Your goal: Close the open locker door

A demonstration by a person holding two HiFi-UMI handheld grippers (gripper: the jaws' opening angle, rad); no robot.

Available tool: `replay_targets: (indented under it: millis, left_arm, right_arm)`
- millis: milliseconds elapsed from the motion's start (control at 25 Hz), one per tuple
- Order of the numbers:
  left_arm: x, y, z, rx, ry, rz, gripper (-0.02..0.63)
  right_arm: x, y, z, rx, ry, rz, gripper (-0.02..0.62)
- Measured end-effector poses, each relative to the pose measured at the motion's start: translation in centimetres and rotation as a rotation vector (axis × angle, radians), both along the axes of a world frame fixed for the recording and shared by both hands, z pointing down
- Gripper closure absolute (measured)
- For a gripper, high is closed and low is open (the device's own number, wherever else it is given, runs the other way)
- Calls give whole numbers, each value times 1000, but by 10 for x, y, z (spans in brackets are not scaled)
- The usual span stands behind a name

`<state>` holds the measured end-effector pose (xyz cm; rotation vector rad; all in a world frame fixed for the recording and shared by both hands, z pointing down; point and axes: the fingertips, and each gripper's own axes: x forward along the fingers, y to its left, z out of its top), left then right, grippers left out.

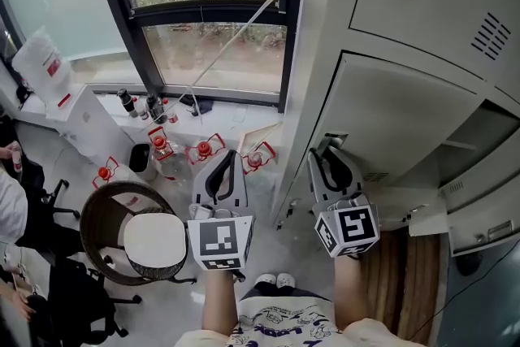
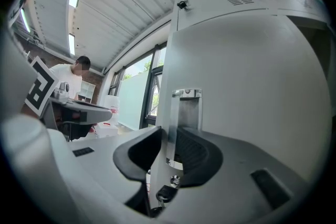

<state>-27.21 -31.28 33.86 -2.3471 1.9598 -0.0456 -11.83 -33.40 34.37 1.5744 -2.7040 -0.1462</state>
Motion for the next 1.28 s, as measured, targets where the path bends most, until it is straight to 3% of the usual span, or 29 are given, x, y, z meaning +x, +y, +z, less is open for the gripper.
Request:
replay_targets:
  millis: [1280]
  left_arm:
    - [-2,-3,0,-2,-4,-51,603]
  right_arm:
    - [3,-16,0,-7,-44,-10,538]
